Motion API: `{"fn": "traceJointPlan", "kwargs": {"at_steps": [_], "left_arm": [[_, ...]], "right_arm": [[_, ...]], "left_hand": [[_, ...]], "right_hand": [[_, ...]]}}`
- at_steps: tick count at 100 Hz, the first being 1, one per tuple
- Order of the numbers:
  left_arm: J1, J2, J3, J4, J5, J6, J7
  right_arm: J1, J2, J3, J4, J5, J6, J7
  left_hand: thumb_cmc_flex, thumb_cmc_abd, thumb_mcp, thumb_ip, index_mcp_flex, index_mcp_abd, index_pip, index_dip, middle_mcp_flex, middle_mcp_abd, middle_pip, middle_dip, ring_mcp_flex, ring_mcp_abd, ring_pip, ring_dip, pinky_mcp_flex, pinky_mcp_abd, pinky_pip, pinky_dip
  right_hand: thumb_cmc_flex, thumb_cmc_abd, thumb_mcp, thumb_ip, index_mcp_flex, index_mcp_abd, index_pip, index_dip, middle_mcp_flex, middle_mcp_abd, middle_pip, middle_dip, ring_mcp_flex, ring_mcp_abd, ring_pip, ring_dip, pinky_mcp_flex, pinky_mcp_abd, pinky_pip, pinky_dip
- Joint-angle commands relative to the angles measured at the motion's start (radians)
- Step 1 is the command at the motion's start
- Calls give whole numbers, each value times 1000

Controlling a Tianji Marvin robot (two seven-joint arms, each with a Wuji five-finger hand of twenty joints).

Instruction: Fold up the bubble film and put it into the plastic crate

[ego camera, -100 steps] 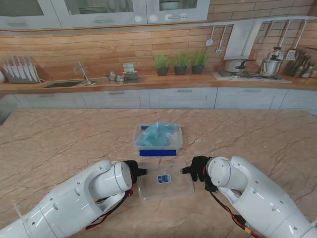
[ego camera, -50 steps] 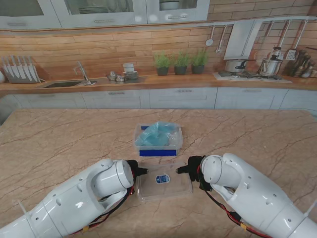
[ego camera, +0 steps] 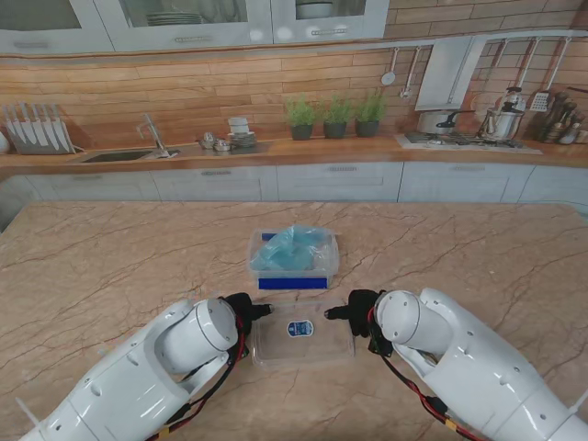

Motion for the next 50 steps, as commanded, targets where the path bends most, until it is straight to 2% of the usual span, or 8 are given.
{"fn": "traceJointPlan", "kwargs": {"at_steps": [1,29,50], "left_arm": [[40,-23,8,-21,-21,-26,-4],[97,-23,-35,-73,-19,-85,19],[136,-26,-65,-101,-24,-119,38]], "right_arm": [[-22,-24,-5,-42,14,-22,0],[-69,-37,34,-80,20,-75,-46],[-74,-40,38,-89,28,-85,-55]], "left_hand": [[36,22,-4,8,5,-165,-14,-19,-35,-52,-159,-82,-24,22,-99,-51,-27,-79,-36,-22],[35,19,-4,6,16,-184,-19,-24,-28,-76,-182,-94,-27,1,-122,-62,-40,-89,-44,-26],[32,7,-6,5,26,-201,-17,-21,-24,-89,-191,-98,-32,-5,-132,-67,-50,-89,-53,-32]], "right_hand": [[-3,35,-12,-22,-40,-165,-79,-11,9,101,57,11,23,47,63,12,-11,-78,129,8],[6,36,-17,-22,-29,-170,-83,-8,15,100,66,16,29,46,77,18,-5,-80,141,15],[7,34,-20,-21,-29,-170,-84,-5,16,101,67,18,29,44,80,20,-4,-81,144,17]]}}
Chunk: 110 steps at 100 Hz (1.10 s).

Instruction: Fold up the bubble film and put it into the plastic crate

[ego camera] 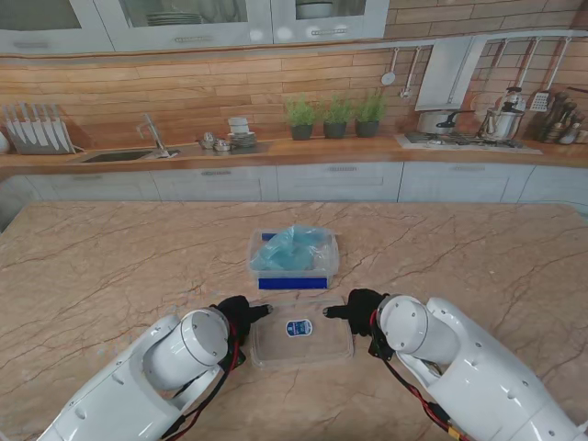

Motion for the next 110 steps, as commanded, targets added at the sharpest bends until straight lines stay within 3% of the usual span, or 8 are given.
{"fn": "traceJointPlan", "kwargs": {"at_steps": [1,76,110], "left_arm": [[26,-30,18,-38,-21,-29,-16],[125,-18,-65,-175,-4,-107,-2],[142,-14,-111,-233,16,-123,2]], "right_arm": [[-6,-39,-19,-48,21,-26,9],[-83,-38,60,-149,9,-58,-8],[-37,-27,69,-189,5,-59,48]], "left_hand": [[31,8,-6,5,33,-234,64,12,-20,-110,-122,-49,-17,-12,-86,-67,-31,-91,-27,-23],[-3,-18,-8,7,70,-239,74,30,15,-104,-110,-46,8,-7,-79,-67,-12,-81,-18,-21],[-10,-23,-6,7,73,-237,70,31,19,-100,-111,-47,10,-3,-79,-67,-3,-70,-23,-23]], "right_hand": [[7,34,-20,-21,-29,-207,-61,8,18,69,67,17,29,16,52,16,-4,-110,143,17],[12,35,-24,-19,-15,-207,-78,7,23,70,76,25,36,17,70,23,1,-111,157,26],[10,39,-27,-20,-17,-207,-88,10,19,72,70,25,31,18,66,22,-3,-111,154,26]]}}
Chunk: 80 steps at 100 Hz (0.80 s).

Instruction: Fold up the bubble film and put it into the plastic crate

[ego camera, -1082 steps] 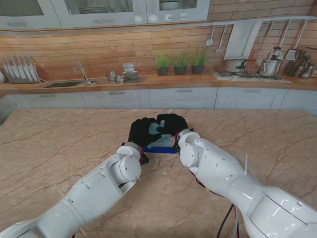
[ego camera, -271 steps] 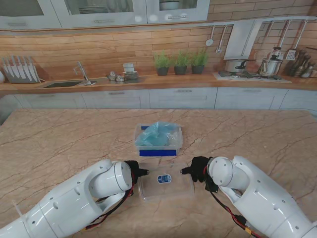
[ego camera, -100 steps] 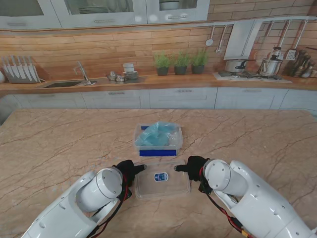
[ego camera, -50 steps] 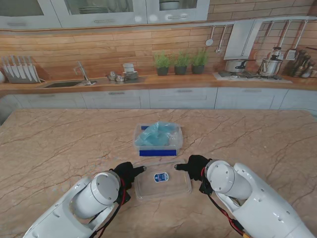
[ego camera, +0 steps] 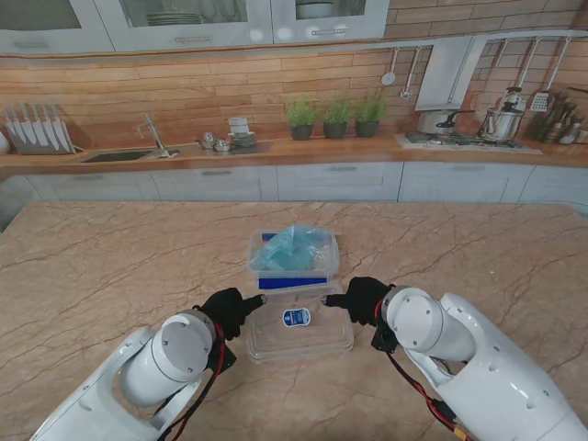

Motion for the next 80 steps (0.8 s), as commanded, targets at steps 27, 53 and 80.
{"fn": "traceJointPlan", "kwargs": {"at_steps": [27,53,80], "left_arm": [[-54,-41,0,-42,-39,-44,-18],[-170,-53,-2,37,-66,-58,-19],[-312,-57,14,154,-94,-66,-57]], "right_arm": [[135,-42,-67,-19,77,-11,48],[301,-64,-146,100,153,-5,52],[441,-108,-221,236,243,14,14]], "left_hand": [[-9,-24,-5,7,69,-272,84,28,6,-137,-36,-14,14,-23,7,-19,8,-98,8,1],[-8,-28,-5,7,64,-272,69,25,-6,-134,-40,-15,4,-20,2,-20,2,-93,2,-1],[-11,-25,-6,6,57,-277,56,25,-16,-135,-47,-17,-8,-21,-5,-22,-9,-91,-8,-5]], "right_hand": [[11,38,-29,-21,-18,-236,-81,15,18,43,69,24,27,-10,37,15,-8,-136,150,26],[11,39,-30,-21,-17,-236,-87,19,16,44,67,24,26,-9,37,16,-9,-135,149,27],[11,39,-30,-21,-15,-237,-90,24,15,44,67,25,23,-9,36,17,-10,-135,148,28]]}}
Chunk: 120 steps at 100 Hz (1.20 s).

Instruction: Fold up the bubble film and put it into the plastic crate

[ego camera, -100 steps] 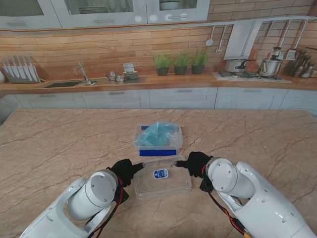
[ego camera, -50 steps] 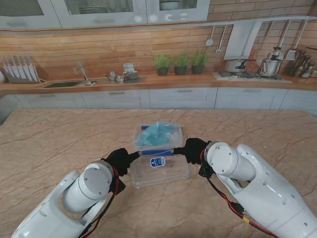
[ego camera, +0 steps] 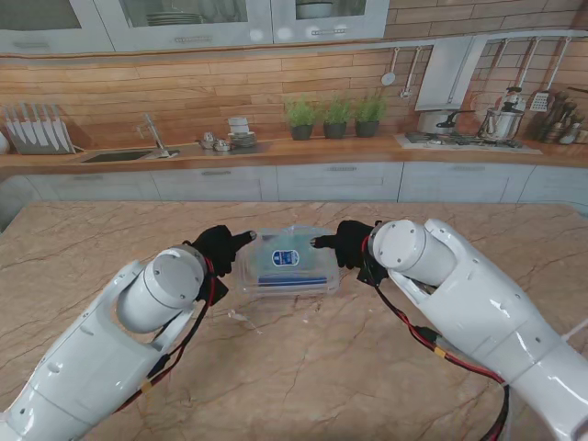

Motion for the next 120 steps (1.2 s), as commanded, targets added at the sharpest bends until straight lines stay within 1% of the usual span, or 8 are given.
{"fn": "traceJointPlan", "kwargs": {"at_steps": [1,14,27,52,74,101,110,120], "left_arm": [[-39,-38,25,-11,-36,-28,-40],[-103,-46,47,62,-66,-31,-53],[-152,-57,73,128,-93,-36,-55],[-235,-81,122,252,-139,-45,-55],[-298,-110,163,355,-189,-60,-47],[-347,-129,203,429,-215,-73,-54],[-357,-136,209,447,-223,-70,-52],[-363,-144,211,462,-230,-67,-42]], "right_arm": [[27,-62,-22,-34,26,-17,9],[78,-79,-55,25,49,-18,2],[108,-89,-73,65,58,-19,-3],[131,-100,-79,119,52,-10,-22],[149,-111,-88,179,47,6,-38],[157,-122,-97,234,34,8,-60],[157,-136,-95,266,40,-9,-91],[165,-145,-103,294,54,-22,-95]], "left_hand": [[-11,-24,-6,6,57,-285,66,25,-18,-143,-36,-17,-6,-28,5,-15,-8,-99,-4,-5],[-11,-24,-6,6,54,-285,61,26,-22,-141,-36,-16,-11,-28,3,-14,-13,-98,-7,-7],[-10,-24,-6,6,54,-286,58,28,-23,-141,-35,-15,-13,-27,3,-14,-13,-98,-7,-7],[-11,-22,-6,7,48,-287,47,29,-36,-143,-42,-17,-24,-29,-5,-16,-25,-101,-17,-12],[-8,-23,-5,7,43,-288,37,29,-48,-141,-46,-19,-35,-27,-13,-18,-37,-102,-26,-17],[-10,-23,-6,7,37,-292,34,32,-56,-144,-48,-19,-39,-30,-15,-18,-38,-103,-26,-19],[-9,-22,-6,7,33,-294,31,32,-62,-145,-50,-19,-43,-29,-17,-19,-42,-103,-28,-20],[-9,-23,-5,7,33,-293,28,32,-64,-144,-52,-20,-46,-26,-19,-19,-44,-102,-30,-22]], "right_hand": [[9,30,-21,-21,-20,-242,-77,15,15,38,67,24,23,-15,32,16,-11,-136,148,28],[9,30,-22,-21,-20,-241,-78,17,14,38,67,25,23,-15,33,17,-13,-136,148,29],[8,30,-22,-21,-19,-242,-78,19,15,37,69,26,23,-16,33,18,-13,-137,149,30],[8,30,-22,-20,-19,-244,-78,24,15,37,68,26,23,-16,33,19,-13,-137,148,31],[9,30,-21,-20,-19,-244,-78,26,13,37,68,27,21,-16,33,19,-13,-137,148,32],[6,27,-21,-20,-23,-255,-80,29,8,33,69,27,17,-20,32,19,-15,-140,148,32],[8,15,-17,-17,-18,-271,-62,42,15,31,76,29,24,-21,38,20,-11,-142,151,33],[5,13,-14,-16,-22,-278,-55,47,13,28,75,28,22,-25,36,19,-12,-142,150,32]]}}
